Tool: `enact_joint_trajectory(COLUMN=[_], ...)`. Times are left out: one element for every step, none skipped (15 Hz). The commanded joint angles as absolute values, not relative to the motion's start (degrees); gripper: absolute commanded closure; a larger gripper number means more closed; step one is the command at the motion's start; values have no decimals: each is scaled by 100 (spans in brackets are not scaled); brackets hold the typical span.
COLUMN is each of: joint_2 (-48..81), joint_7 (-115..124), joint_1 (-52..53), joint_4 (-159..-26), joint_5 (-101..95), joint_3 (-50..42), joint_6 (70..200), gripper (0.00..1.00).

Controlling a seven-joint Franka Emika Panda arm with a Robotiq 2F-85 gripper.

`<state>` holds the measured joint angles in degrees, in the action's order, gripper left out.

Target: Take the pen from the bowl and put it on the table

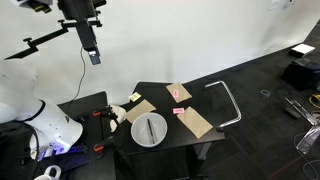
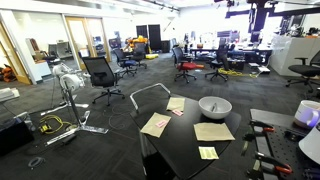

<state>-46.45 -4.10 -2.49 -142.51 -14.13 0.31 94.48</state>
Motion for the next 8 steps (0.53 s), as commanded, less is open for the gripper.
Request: enact_joint_trajectory(joint_2=[-4286,-4177,-4040,-3925,-3775,-3642,-3489,-3347], joint_7=[269,496,775,1014,1297,1539,1795,2033], joint_1=[-378,-428,-506,-564,-648,-708,-781,-844], joint_4=[-14192,-14185,-14176,-14182,-14175,-14181,-14188,-14183], joint_5=[-1362,-1326,-1308,-1275,-1245,-1182,-1137,-1056], joint_3=[-8,-21,-17,-23,-24,-34,-37,-41], joint_6=[9677,9763,9869,9984,10121,10262,10441,10576], gripper=[0,0,0,0,0,0,0,0])
